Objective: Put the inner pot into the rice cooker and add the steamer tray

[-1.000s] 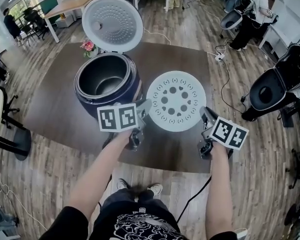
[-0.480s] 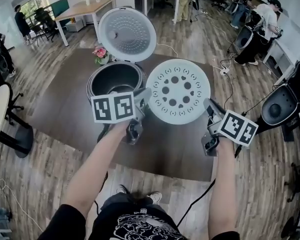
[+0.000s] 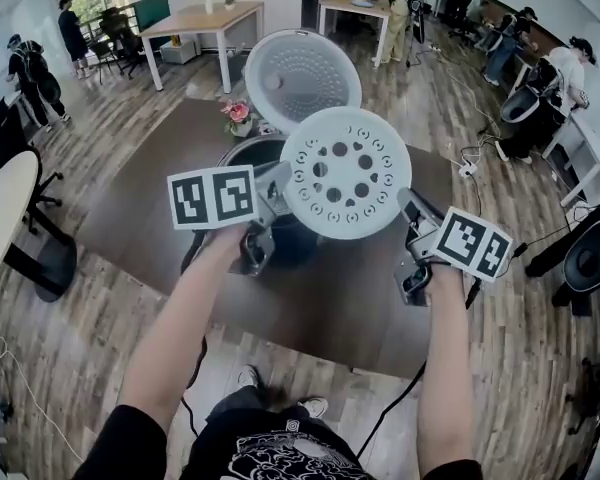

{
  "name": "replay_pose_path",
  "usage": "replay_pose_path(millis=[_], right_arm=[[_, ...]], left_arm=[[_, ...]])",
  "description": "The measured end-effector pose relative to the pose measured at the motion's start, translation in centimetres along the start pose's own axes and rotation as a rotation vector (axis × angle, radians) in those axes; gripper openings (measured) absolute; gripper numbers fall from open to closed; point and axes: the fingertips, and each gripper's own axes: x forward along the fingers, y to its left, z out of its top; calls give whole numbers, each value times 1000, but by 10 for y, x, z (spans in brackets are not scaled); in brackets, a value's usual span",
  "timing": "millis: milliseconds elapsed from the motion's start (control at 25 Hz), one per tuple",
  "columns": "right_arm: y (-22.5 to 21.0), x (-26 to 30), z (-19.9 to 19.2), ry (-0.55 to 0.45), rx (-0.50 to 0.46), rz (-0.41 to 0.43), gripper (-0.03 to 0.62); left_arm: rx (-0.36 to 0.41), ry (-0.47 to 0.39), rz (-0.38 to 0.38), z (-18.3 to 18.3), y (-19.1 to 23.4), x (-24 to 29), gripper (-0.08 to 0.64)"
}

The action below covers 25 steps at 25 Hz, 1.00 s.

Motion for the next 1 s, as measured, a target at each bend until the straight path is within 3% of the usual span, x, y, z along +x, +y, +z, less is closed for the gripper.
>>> replay_pose_path(millis=[200, 480, 680, 880, 1000], right_arm=[[14, -3, 4, 26, -4, 47, 35], [-2, 6, 5, 66, 29, 66, 35], [3, 1, 8, 84, 70, 24, 35], [-19, 24, -29, 99, 118, -41, 37], [-3, 6, -12, 114, 144, -90, 38]], left_arm=[[-14, -33, 43, 5, -4, -17, 40], [-27, -28, 92, 3, -5, -6, 40], [-43, 21, 81, 11, -8, -6, 40], [-55, 83, 55, -13, 30, 16, 40], [-66, 126, 34, 3, 11, 9, 40]])
